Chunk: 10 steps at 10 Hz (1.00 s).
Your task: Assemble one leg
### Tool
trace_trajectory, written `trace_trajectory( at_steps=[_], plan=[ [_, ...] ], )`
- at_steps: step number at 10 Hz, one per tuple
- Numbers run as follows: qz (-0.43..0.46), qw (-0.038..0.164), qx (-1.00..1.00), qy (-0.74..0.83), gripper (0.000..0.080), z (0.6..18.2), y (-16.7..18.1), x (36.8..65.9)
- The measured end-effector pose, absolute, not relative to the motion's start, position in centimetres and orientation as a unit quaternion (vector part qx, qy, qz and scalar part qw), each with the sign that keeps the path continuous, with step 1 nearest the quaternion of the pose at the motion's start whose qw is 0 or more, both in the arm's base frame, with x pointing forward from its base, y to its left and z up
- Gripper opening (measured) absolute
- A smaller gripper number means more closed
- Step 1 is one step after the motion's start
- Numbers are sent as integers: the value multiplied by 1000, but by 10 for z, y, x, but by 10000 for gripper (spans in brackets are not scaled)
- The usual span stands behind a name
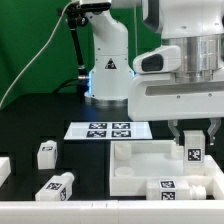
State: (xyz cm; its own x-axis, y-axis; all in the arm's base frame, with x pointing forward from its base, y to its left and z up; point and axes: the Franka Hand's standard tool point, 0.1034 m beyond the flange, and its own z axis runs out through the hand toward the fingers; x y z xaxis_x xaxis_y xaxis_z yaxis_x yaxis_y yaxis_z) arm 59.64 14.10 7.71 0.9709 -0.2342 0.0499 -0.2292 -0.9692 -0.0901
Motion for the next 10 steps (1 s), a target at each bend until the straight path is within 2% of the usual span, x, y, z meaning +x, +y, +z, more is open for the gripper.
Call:
trace_trajectory(
  at_steps=[5, 9, 10],
  plan=[
    [11, 46, -893, 447, 284, 76, 142, 594],
    [16, 47, -884, 466, 285, 76, 141, 594],
    [15, 48, -892, 450, 496, 76, 141, 594]
  ],
)
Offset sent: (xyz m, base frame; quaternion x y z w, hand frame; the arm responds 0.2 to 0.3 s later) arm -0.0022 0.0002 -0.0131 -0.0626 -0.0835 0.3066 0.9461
